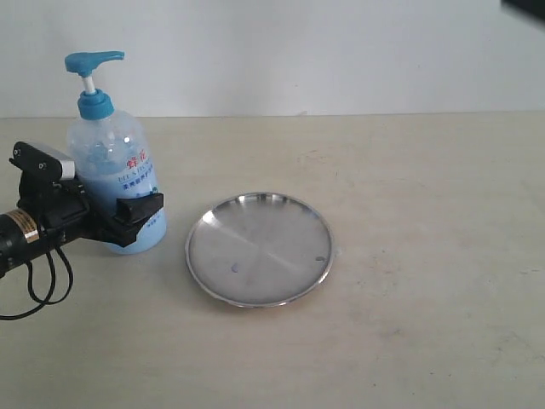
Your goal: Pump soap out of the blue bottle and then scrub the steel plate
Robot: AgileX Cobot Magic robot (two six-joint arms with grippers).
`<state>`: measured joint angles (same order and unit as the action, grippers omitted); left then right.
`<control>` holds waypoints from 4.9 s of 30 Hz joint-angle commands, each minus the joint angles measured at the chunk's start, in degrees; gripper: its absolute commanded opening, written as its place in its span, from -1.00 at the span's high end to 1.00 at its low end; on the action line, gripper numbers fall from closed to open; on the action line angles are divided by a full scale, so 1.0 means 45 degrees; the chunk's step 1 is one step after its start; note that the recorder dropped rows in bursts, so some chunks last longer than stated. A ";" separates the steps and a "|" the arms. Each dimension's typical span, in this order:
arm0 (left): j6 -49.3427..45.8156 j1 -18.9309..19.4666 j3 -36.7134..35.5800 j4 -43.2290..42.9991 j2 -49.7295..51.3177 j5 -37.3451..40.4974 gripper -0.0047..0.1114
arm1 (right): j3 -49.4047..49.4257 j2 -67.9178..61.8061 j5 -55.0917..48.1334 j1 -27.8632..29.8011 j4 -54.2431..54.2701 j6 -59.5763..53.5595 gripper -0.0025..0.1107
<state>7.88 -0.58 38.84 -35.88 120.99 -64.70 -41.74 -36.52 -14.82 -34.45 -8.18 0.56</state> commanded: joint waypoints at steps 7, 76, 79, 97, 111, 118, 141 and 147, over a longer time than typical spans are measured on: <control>0.0152 -0.0007 -0.0025 0.0019 -0.0136 -0.1169 0.85 | 0.4854 -0.0173 0.1920 0.0049 0.0053 0.3004 0.96; -0.9141 0.0618 -0.4114 1.2276 -2.2331 2.1242 0.85 | 0.4980 -0.0173 0.1935 0.0049 -0.0822 0.3096 0.96; -0.6002 0.0618 -0.4261 1.2693 -2.4914 2.1130 0.85 | 0.4163 -0.1136 0.2887 0.0049 -0.1040 0.3026 0.96; -0.5177 0.0618 -0.8631 1.2549 -2.5787 1.7286 0.85 | -0.2100 -1.2451 0.3832 0.0049 -0.0960 0.1207 0.96; -0.4193 0.0618 -0.8631 1.2882 -2.5787 1.7307 0.85 | -0.9543 -1.7033 -0.7155 0.0049 0.4008 -0.3669 0.96; -0.4193 0.0618 -0.8631 1.2858 -2.5787 1.7307 0.85 | -1.0383 -1.7241 -0.8368 0.0770 0.0227 -0.0850 0.96; -0.4193 0.0618 -0.8631 1.2858 -2.5787 1.7307 0.85 | -1.3963 -2.0124 -1.2254 0.1516 0.0772 -0.2688 0.96; -0.4193 0.0618 -0.8631 1.2858 -2.5787 1.7307 0.85 | -1.4489 -2.0128 -0.8153 0.2058 0.5251 -0.5486 0.96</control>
<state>-11.62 2.22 0.22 21.48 4.78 13.30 -106.61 -127.56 -51.80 -24.78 -5.27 -10.77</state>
